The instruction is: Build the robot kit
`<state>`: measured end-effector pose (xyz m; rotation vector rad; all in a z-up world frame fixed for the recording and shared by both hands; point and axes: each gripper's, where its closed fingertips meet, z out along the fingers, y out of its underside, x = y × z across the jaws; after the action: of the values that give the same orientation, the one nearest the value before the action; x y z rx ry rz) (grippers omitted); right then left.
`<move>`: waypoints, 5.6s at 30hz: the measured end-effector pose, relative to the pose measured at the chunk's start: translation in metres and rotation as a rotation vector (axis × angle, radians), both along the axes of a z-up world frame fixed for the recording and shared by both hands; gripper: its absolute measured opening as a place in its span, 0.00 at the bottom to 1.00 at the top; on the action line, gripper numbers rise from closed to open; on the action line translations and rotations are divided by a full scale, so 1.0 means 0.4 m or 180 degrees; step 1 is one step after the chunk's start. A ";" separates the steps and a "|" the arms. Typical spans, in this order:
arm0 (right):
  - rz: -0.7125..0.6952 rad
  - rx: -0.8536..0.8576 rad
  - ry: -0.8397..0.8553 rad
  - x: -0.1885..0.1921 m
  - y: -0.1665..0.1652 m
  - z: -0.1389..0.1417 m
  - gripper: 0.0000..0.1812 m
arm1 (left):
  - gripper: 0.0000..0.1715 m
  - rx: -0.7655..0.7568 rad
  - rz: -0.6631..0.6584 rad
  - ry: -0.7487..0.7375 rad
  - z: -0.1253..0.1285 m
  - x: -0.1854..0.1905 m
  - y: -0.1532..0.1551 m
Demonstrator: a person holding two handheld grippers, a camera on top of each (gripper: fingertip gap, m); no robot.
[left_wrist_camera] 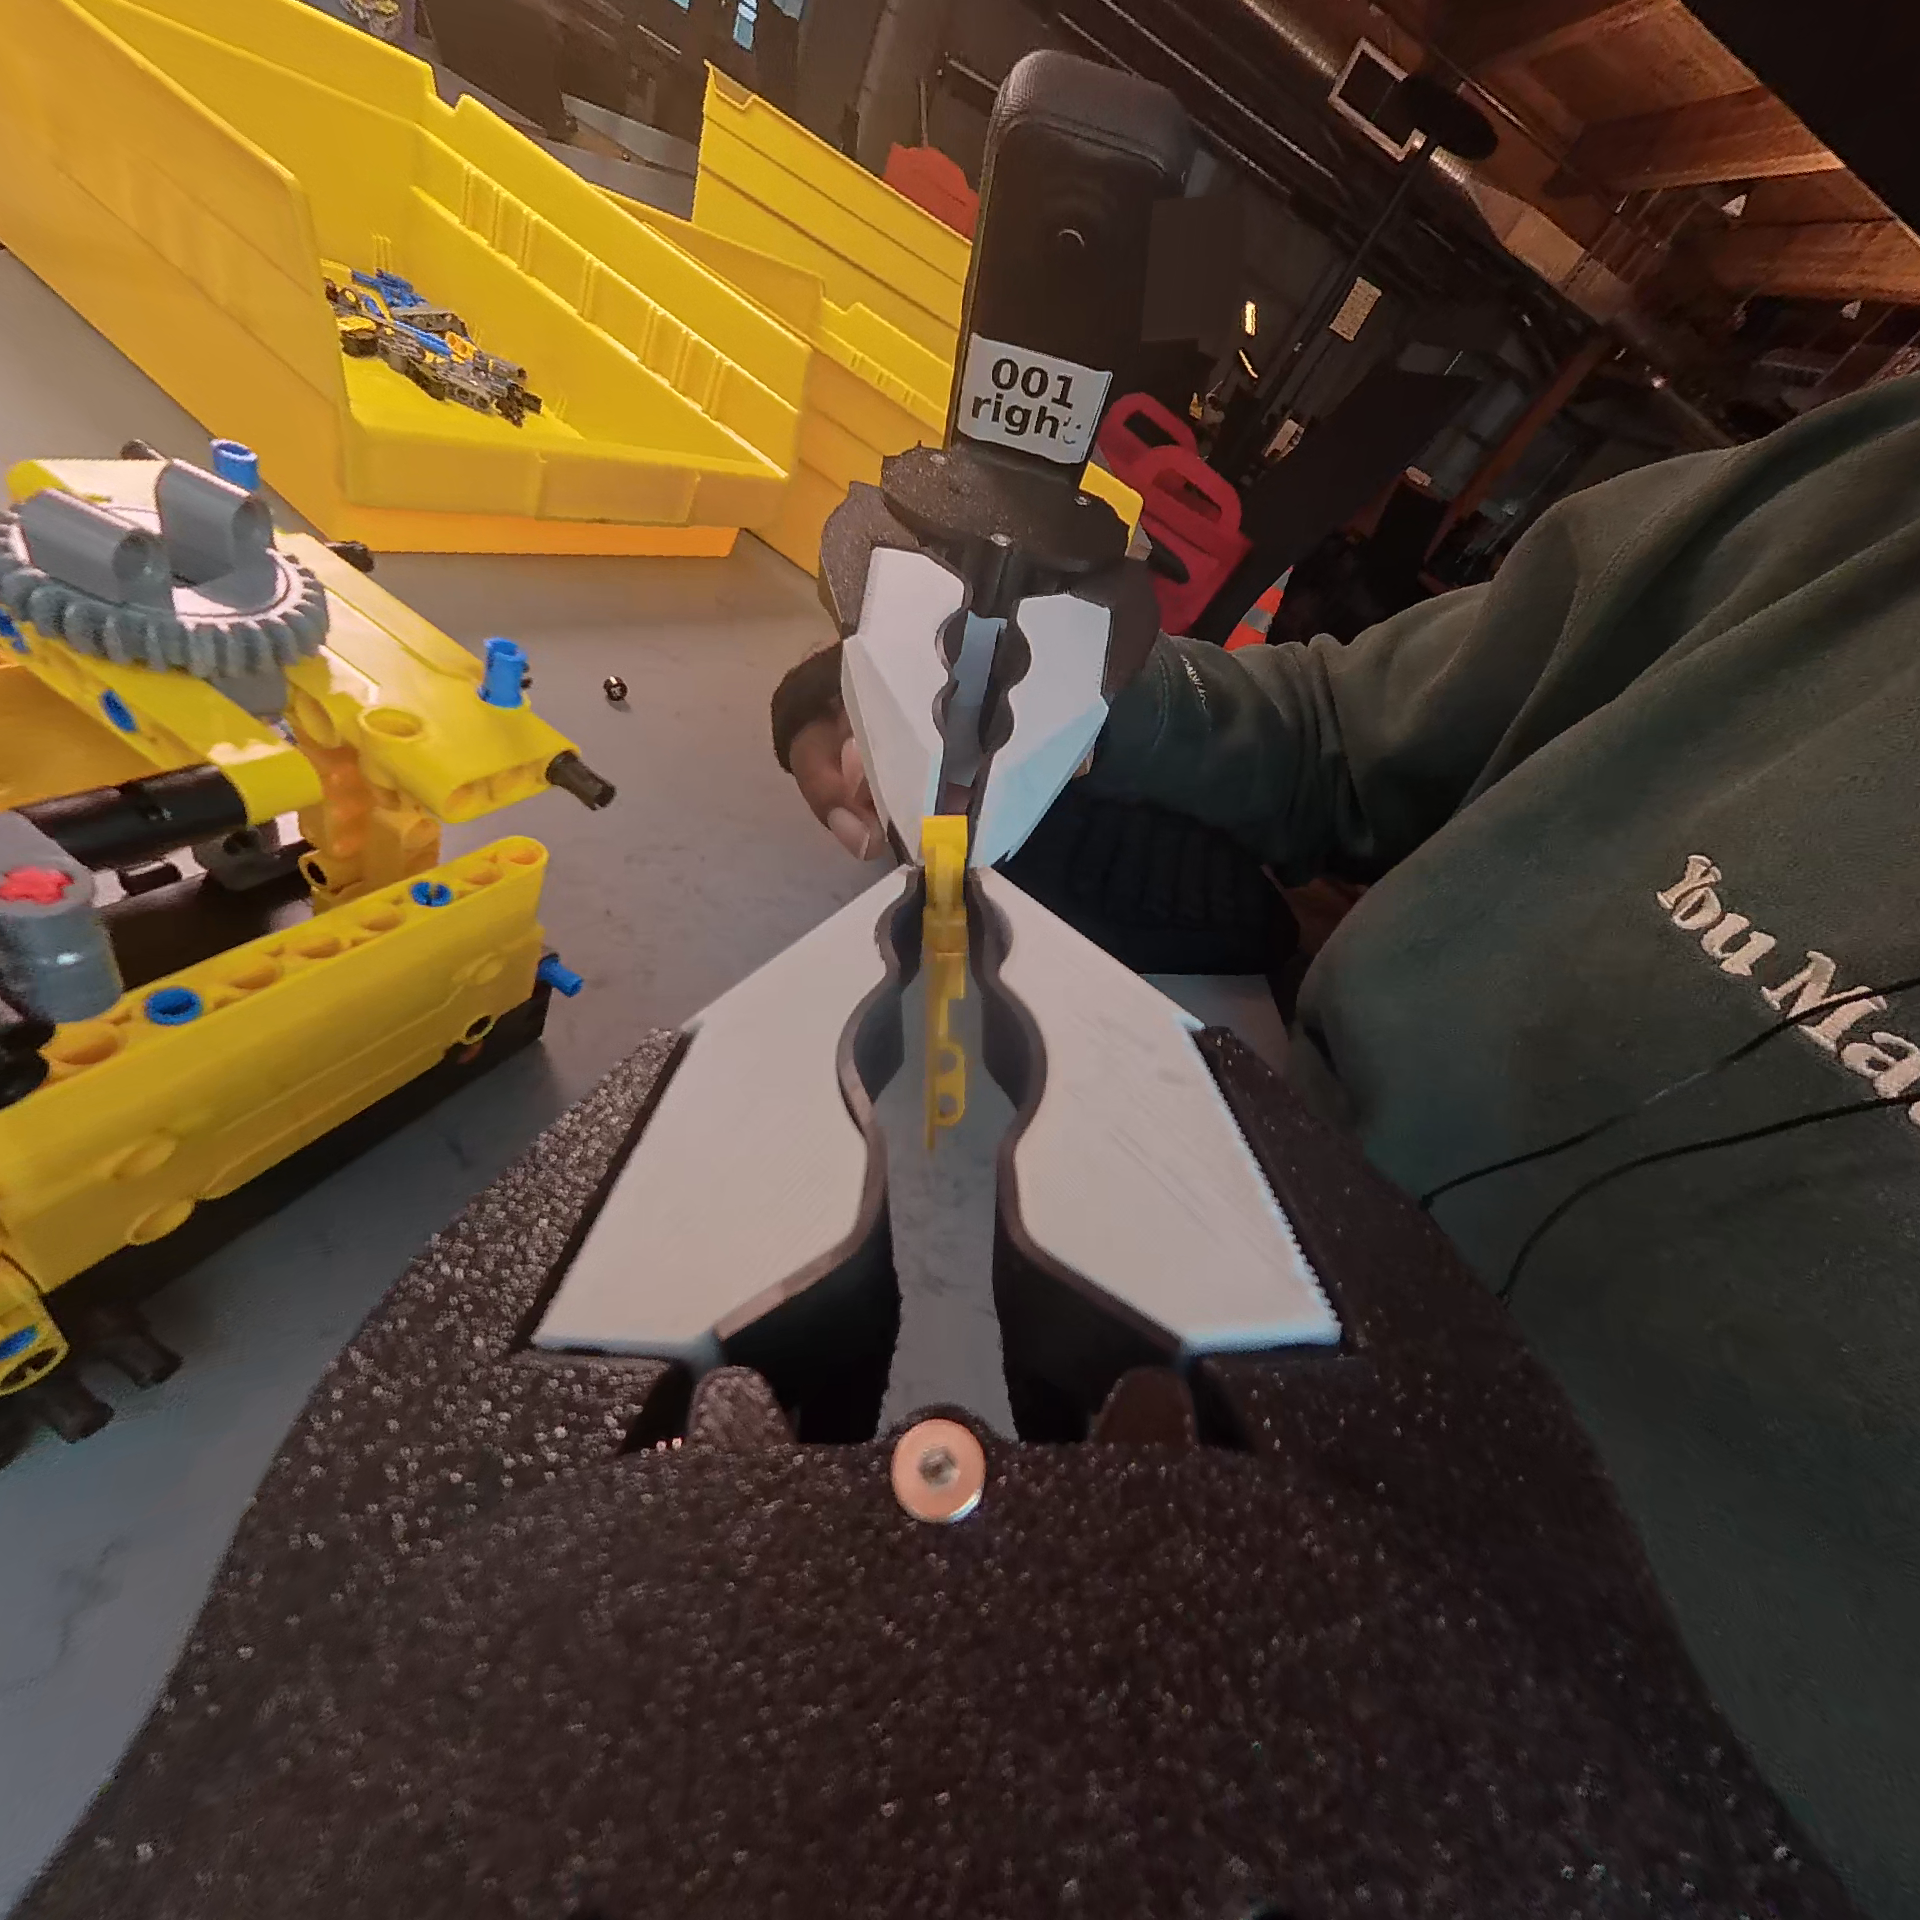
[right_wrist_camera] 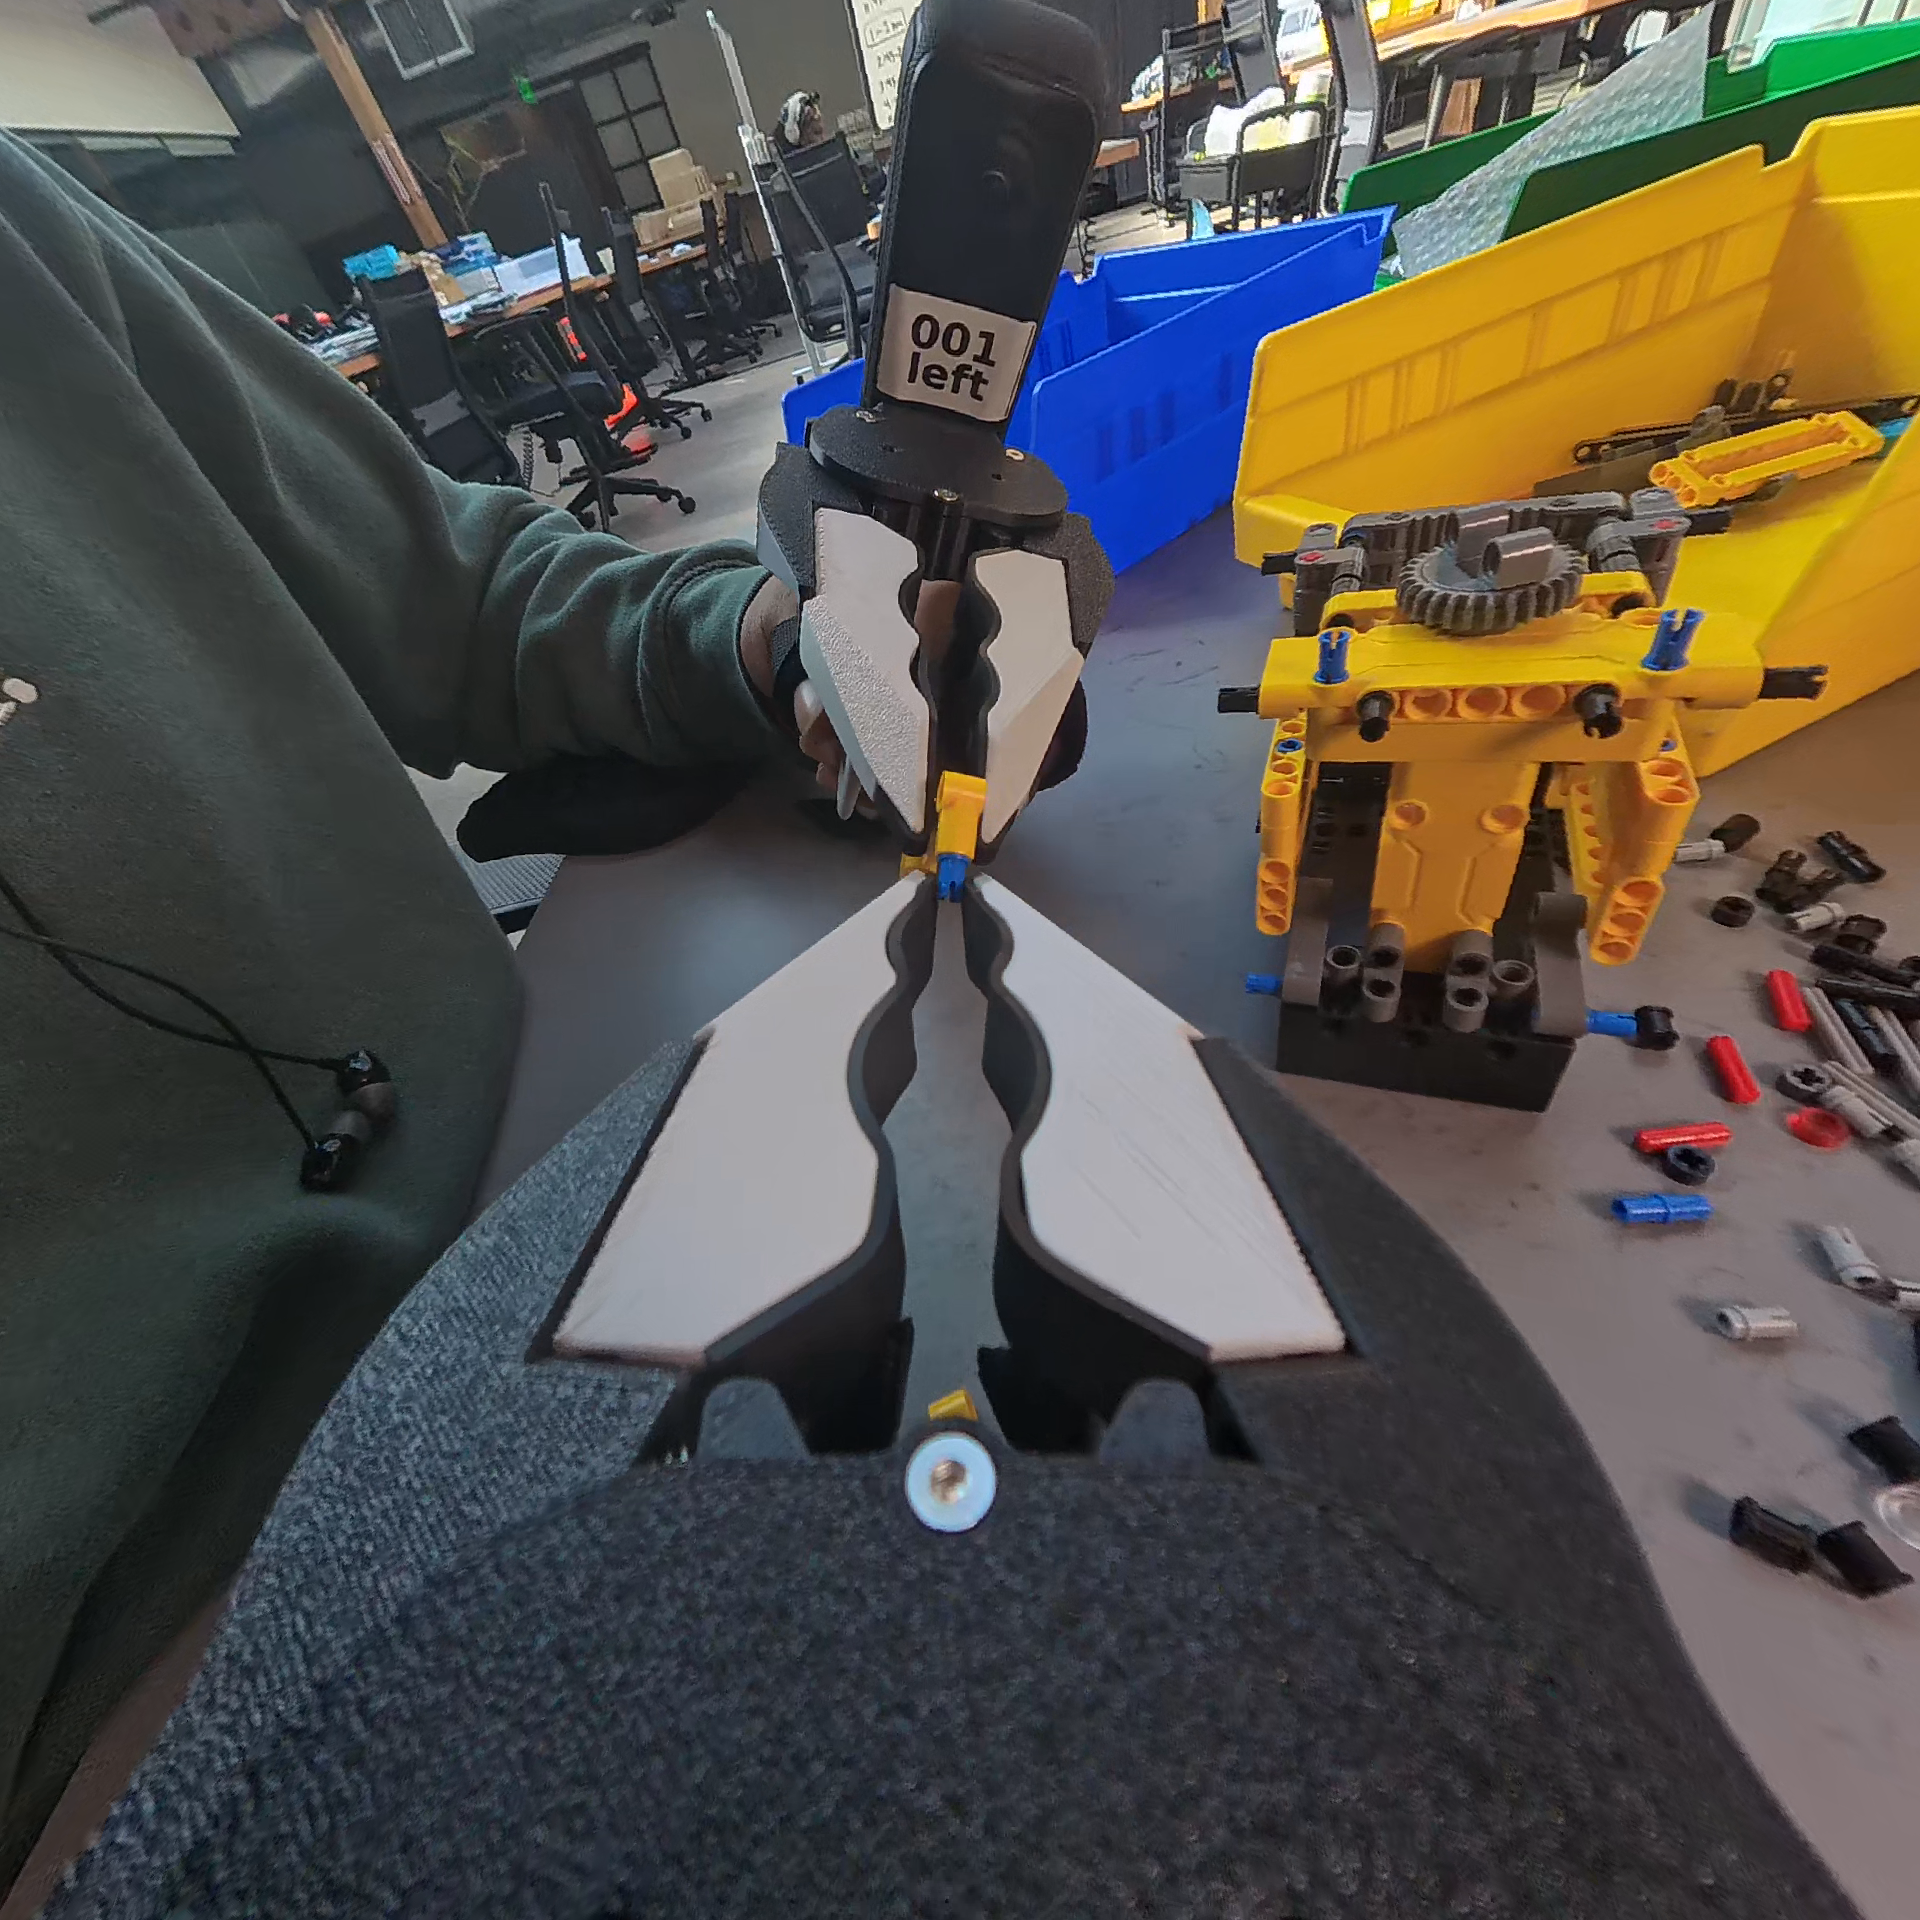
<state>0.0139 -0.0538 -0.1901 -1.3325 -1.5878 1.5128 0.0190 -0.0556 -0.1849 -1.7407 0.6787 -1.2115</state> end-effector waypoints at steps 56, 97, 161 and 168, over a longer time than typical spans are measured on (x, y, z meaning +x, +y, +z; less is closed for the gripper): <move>-0.0206 0.0444 -0.1402 0.015 0.045 -0.179 0.07 | 0.07 -0.0282 -0.0017 0.1320 -0.151 -0.096 -0.002; -0.0152 0.1137 -0.1411 0.041 0.077 -0.152 0.02 | 0.10 -0.0133 -0.0240 0.1748 -0.193 -0.054 -0.035; 0.0015 0.1256 -0.1618 0.045 -0.024 -0.208 0.03 | 0.06 0.0108 -0.0394 0.2143 -0.223 -0.014 -0.054; 0.0022 0.1230 -0.1612 0.046 -0.023 -0.208 0.03 | 0.06 0.0160 -0.0417 0.2209 -0.223 -0.017 -0.058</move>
<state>0.0321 -0.0629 -0.2734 -1.5468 -2.0616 0.8355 0.0121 -0.0790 -0.2741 -2.1036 1.2262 -0.6379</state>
